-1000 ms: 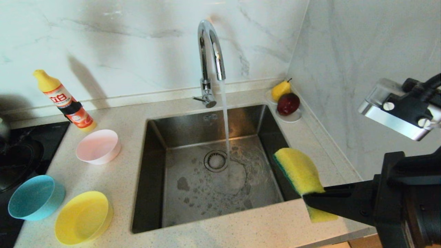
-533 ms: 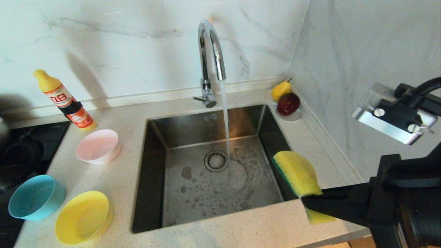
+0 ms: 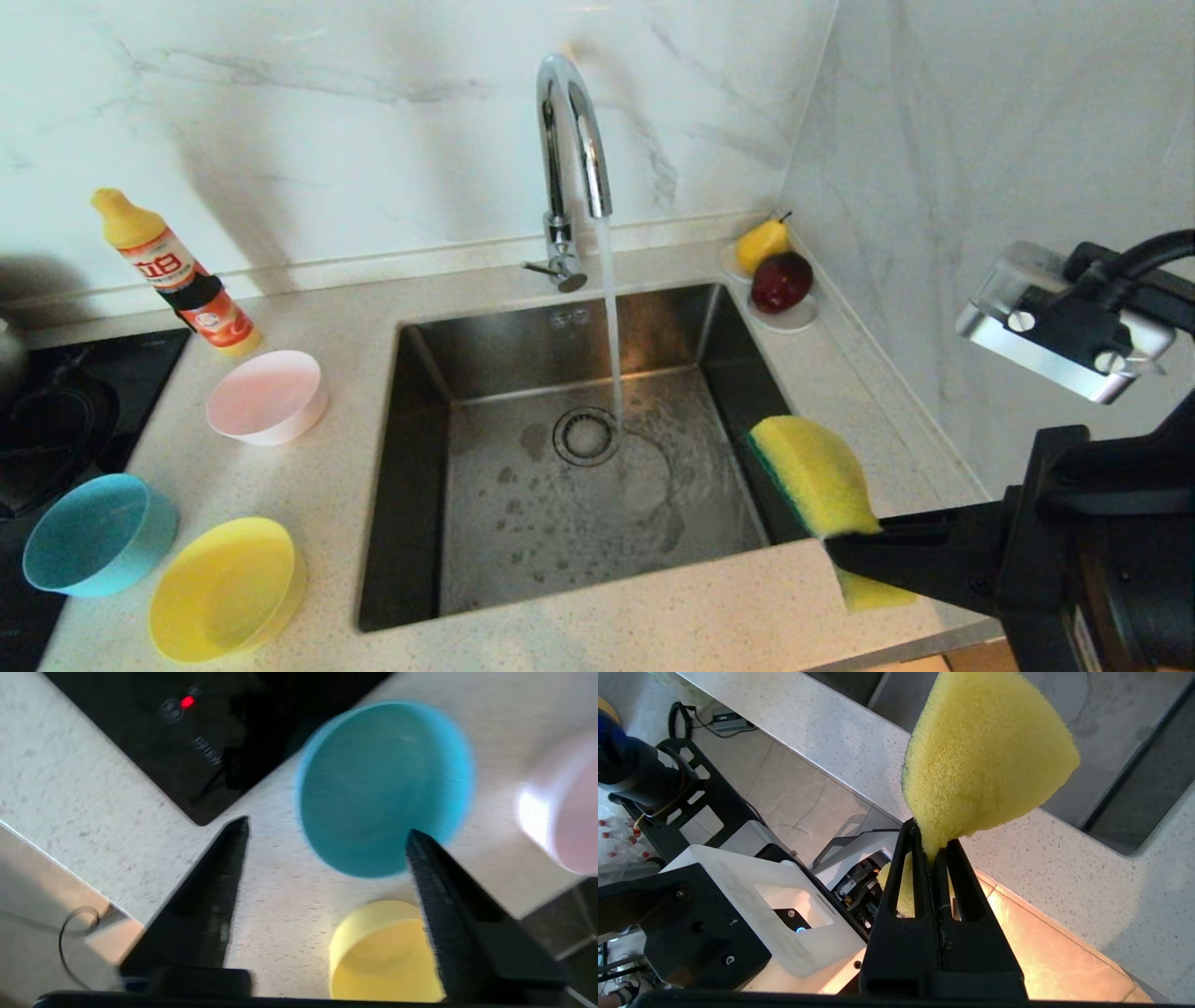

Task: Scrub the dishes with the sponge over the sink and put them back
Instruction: Pick up a bowl and the sponge

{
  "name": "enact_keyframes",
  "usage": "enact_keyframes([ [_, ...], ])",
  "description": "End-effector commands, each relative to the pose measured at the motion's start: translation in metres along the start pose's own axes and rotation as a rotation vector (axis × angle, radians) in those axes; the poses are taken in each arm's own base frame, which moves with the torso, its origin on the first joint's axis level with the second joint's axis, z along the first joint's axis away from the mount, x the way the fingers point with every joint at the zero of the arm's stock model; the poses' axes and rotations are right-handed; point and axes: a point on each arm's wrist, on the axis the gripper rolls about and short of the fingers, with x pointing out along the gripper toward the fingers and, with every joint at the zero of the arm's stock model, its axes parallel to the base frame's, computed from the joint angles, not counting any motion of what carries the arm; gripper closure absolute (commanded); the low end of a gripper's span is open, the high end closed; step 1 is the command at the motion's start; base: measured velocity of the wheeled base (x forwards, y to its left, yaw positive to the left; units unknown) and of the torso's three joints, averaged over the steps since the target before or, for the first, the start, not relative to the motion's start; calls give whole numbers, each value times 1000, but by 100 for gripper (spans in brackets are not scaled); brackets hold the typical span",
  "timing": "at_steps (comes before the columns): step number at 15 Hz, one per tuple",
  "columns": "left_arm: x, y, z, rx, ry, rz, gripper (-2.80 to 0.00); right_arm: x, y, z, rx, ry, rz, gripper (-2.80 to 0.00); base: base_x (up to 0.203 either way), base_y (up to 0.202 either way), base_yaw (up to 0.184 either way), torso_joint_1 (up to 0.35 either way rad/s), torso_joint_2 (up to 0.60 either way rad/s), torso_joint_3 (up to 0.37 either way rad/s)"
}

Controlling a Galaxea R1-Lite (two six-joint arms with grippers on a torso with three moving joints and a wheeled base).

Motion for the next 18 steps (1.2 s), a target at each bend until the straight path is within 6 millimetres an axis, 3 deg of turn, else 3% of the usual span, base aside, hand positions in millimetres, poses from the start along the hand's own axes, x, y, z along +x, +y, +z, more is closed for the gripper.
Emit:
enact_keyframes([
  [1, 16, 13, 2, -47, 54, 34, -280, 1, -1, -2, 2, 7, -4, 0, 0, 0, 0, 0, 0, 0],
  [9, 54, 35, -10, -86, 134, 61, -280, 2, -1, -2, 2, 12, -12, 0, 0, 0, 0, 0, 0, 0],
  [18, 75, 43, -11, -102, 176, 76, -280, 3, -1, -2, -1, 9, -35, 0, 0, 0, 0, 0, 0, 0],
])
